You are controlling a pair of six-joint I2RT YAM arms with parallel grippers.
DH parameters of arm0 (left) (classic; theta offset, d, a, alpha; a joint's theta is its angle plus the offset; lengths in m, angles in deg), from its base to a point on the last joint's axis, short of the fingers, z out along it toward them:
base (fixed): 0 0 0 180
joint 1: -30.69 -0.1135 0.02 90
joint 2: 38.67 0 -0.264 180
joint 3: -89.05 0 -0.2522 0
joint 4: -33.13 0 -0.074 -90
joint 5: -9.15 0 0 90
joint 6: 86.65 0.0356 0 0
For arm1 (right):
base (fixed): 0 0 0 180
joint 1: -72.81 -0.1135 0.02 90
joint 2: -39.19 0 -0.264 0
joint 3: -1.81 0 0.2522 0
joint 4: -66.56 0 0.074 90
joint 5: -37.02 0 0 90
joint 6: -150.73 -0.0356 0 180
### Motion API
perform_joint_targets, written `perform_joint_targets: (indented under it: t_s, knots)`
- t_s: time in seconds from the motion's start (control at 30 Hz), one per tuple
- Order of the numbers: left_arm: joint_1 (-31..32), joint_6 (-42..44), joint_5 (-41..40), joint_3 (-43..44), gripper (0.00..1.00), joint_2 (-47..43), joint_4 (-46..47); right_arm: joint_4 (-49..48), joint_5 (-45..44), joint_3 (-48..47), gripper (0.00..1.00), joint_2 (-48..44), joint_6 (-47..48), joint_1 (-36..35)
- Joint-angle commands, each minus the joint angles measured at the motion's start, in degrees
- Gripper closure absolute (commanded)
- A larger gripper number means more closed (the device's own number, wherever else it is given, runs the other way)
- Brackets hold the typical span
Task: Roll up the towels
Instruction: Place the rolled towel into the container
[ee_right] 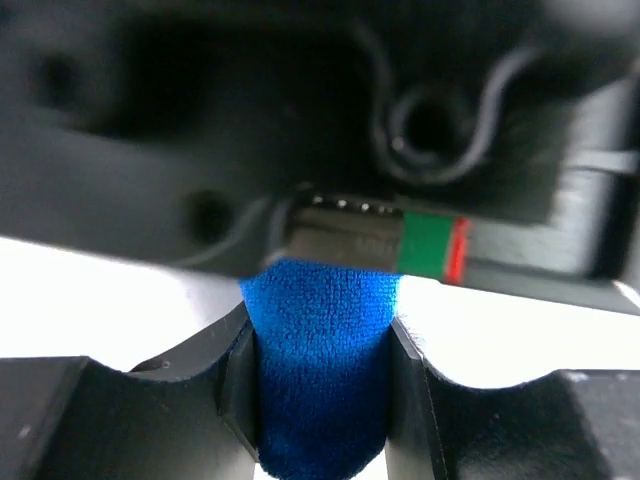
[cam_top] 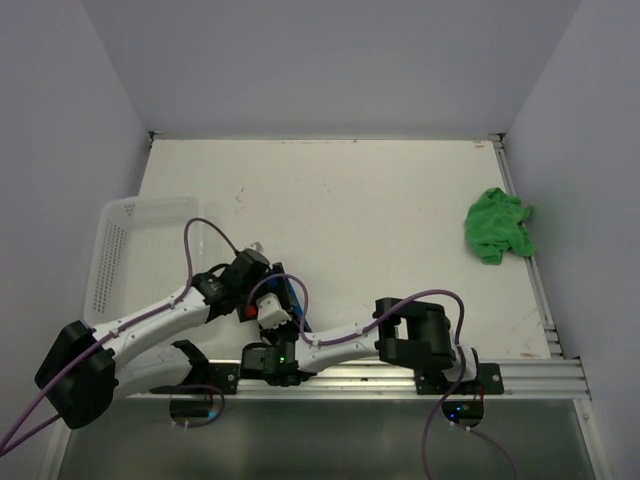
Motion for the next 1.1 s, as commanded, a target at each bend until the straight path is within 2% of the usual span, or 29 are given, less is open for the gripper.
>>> perform_joint_targets:
  t_s: [0.0, 0.23, 0.37, 0.5, 0.77, 0.9, 0.93, 1.07]
  knots:
    - [1.22, -0.66, 0.61, -1.06, 0.01, 3.38, 4.03, -3.98, -2.02, -0.42, 0.65, -0.11, 0.73, 0.7]
    - [1.92, 0.05, 0.61, 0.09, 0.09, 8.04, 5.7, -5.13, -2.01, -0.77, 0.65, 0.68, 1.79, 0.61]
    - [2.1, -0.48, 0.7, -0.7, 0.17, 7.52, 5.53, -7.15, -2.54, 0.37, 0.65, 0.51, 2.23, 0.7]
    - [2.27, -1.01, 0.87, -3.07, 0.3, 6.55, 6.41, -7.94, -3.24, 0.64, 0.65, 0.51, 1.79, 0.7]
    - [2.18, -0.48, 1.23, -5.18, 0.44, 8.22, 7.02, -10.93, -5.27, 4.23, 0.64, -2.03, 1.0, 0.61]
    - [2.18, -0.3, 0.79, -6.06, 0.63, 8.31, 6.76, -11.19, -5.62, 5.47, 0.55, -3.0, -0.32, 0.61]
    - [2.18, -0.22, 0.53, -6.07, 0.65, 8.4, 6.5, -11.19, -5.62, 5.73, 0.49, -3.18, -0.41, 0.7]
    - [2.27, 0.31, -0.62, -5.98, 0.73, 8.57, 5.18, -11.37, -5.79, 6.87, 0.39, -4.59, -0.85, 0.7]
